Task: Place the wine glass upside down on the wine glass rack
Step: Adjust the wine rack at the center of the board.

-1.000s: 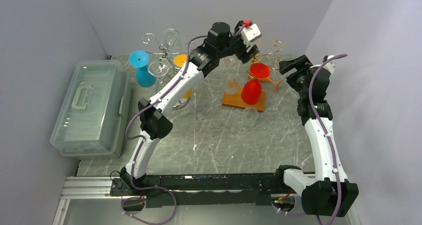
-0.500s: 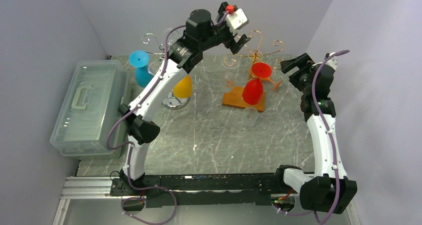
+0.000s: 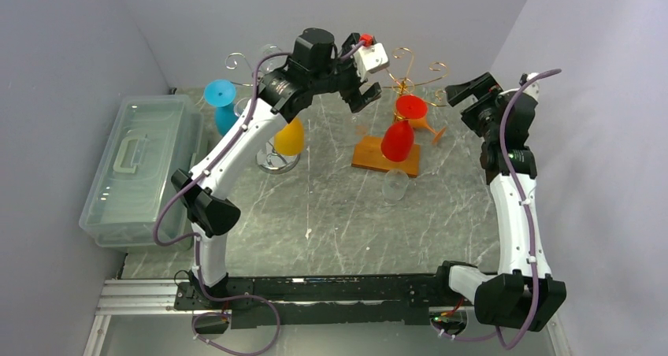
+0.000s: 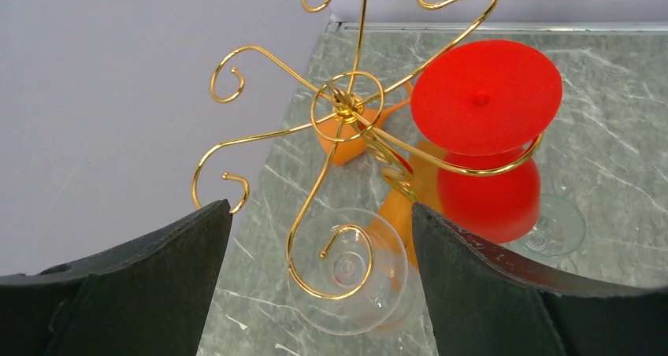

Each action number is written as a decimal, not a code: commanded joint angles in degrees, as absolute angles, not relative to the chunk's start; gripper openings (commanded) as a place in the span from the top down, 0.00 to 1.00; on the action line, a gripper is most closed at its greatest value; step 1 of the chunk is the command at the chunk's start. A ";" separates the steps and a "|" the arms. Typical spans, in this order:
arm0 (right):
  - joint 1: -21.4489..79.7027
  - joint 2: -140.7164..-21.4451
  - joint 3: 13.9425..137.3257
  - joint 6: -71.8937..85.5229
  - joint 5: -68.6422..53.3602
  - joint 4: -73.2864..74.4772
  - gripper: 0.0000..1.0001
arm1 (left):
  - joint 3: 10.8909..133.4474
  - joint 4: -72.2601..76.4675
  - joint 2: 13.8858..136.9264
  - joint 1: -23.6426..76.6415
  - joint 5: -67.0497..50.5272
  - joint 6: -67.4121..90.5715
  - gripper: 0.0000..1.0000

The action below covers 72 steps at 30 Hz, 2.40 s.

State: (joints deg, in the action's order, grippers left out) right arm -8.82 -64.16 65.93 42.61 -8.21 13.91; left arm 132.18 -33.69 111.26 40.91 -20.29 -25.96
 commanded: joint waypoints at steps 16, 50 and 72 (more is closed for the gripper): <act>-9.49 -80.01 82.01 43.24 -17.97 3.86 0.30 | 123.75 -31.32 102.88 44.34 -19.24 -36.80 0.06; -8.99 -80.40 76.21 47.82 -17.55 -1.88 1.00 | 141.99 -26.83 123.82 47.57 -0.18 -45.47 0.15; -8.79 -79.03 75.15 44.78 -7.44 9.09 1.00 | 140.67 -24.26 120.11 44.26 -6.74 -39.86 0.13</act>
State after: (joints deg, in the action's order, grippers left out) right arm -8.80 -79.70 75.42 47.11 -10.09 3.53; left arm 142.08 -27.16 125.10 44.64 -3.20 -43.18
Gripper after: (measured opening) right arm 0.010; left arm 0.859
